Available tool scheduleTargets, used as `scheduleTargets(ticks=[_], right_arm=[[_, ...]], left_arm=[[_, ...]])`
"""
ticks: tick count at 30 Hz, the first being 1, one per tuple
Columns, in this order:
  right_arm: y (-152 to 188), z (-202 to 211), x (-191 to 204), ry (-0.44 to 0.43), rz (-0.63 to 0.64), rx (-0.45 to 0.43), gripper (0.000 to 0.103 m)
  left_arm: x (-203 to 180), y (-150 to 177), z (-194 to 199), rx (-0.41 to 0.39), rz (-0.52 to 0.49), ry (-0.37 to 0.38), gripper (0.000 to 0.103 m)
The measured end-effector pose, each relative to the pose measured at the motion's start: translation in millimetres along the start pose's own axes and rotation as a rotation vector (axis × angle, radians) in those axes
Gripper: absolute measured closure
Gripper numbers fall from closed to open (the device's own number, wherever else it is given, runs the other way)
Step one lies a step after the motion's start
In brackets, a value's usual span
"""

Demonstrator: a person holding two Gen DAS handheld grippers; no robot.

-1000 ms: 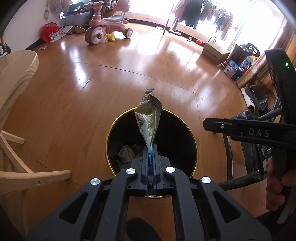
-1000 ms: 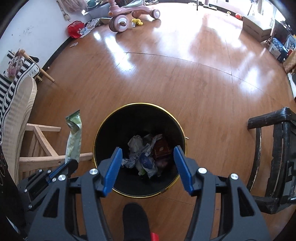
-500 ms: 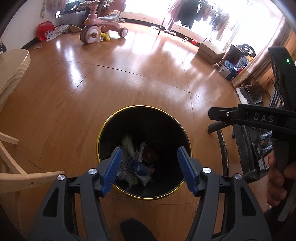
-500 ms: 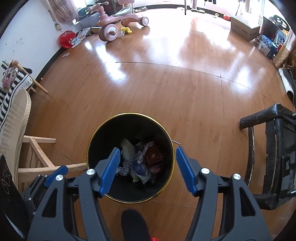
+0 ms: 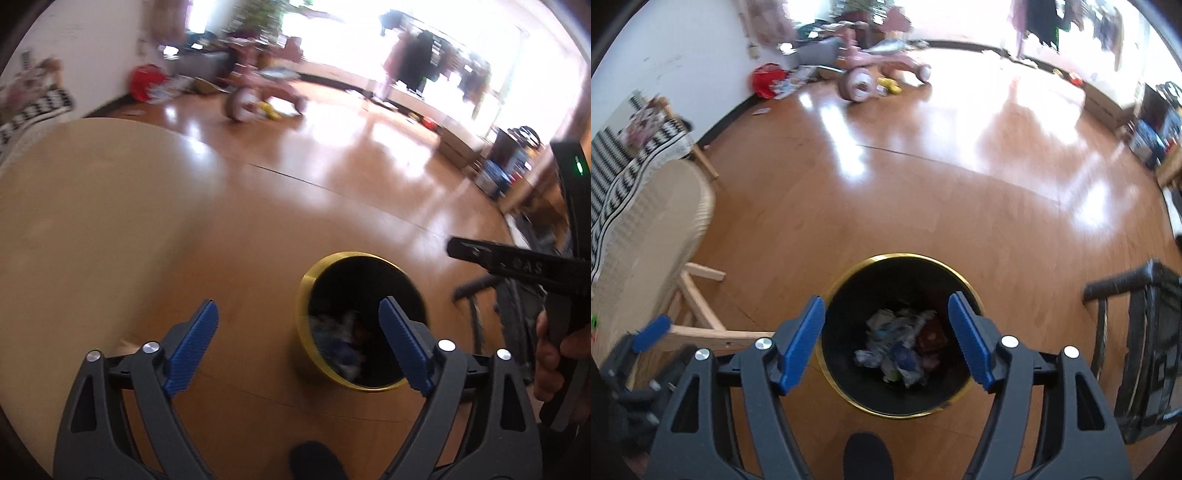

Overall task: Collect trash
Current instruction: 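Return both open tools to the last trash on the table, then grasp the red ribbon with the left tool while the right tool grasps the green plastic container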

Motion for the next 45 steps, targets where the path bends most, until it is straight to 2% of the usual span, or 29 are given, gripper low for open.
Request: scheduleTargets(ticks=[6,10,14,17,20,24,28,32,36,40,43,44,45], right_arm=[[3.9,41.3,90.7,-0.085,0.151,-0.08,0.031],[15.1,69.7,163.3,-0.17,0.249,-0.117,0.03],[37.8,98.9,253.4,-0.26,0.39,-0.141,0.03],[61.3,119.8,319.3,-0.319,0.512,-0.16,0.029],[87.8,129.9,372.2,-0.366,0.616,-0.152,0.029],[128.9,143.7,444.5,-0.422,0.743,-0.131,0.029],[162.6,155.6,496.4,-0.459,0.823,-0.122,0.029],[176.8,157.8,521.4,-0.434,0.883,-0.177,0.02],[182.0,158.1,541.8,-0.461,0.908,-0.209,0.011],[181.3,158.4,550.7,-0.489,0.925,-0.229,0.006],[180.1,158.4,564.3,-0.5,0.936,-0.232,0.006],[179.6,158.6,568.7,-0.502,0.937,-0.233,0.006],[179.2,158.7,574.6,-0.504,0.94,-0.234,0.006]], left_arm=[[86.0,-1.4,93.0,-0.098,0.109,-0.163,0.012],[156.1,14.0,169.1,-0.161,0.208,-0.284,0.012],[220.2,42.0,241.3,-0.197,0.271,-0.427,0.012],[267.7,76.4,290.7,-0.199,0.309,-0.541,0.012],[307.7,112.5,331.4,-0.198,0.372,-0.605,0.012],[347.2,149.1,366.0,-0.209,0.464,-0.633,0.012],[375.8,159.0,379.0,-0.219,0.496,-0.627,0.012],[406.3,155.3,372.9,-0.211,0.499,-0.594,0.012],[430.0,143.7,356.8,-0.143,0.464,-0.588,0.012],[445.8,122.8,351.4,-0.134,0.417,-0.596,0.012],[459.9,113.8,350.2,-0.147,0.436,-0.576,0.022],[460.6,111.2,350.0,-0.158,0.433,-0.56,0.03],[460.7,107.2,349.0,-0.171,0.424,-0.535,0.033]])
Point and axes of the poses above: each gripper's, at about its wrist camera, not at the fingertips, and z roughly against the way its jaws point, x to its left, y to its underside, the point moved 7 cm from there along -z, roughly the way its jaws point, and after that the axes turned 15 degrees about y, right-handed, at the moved point
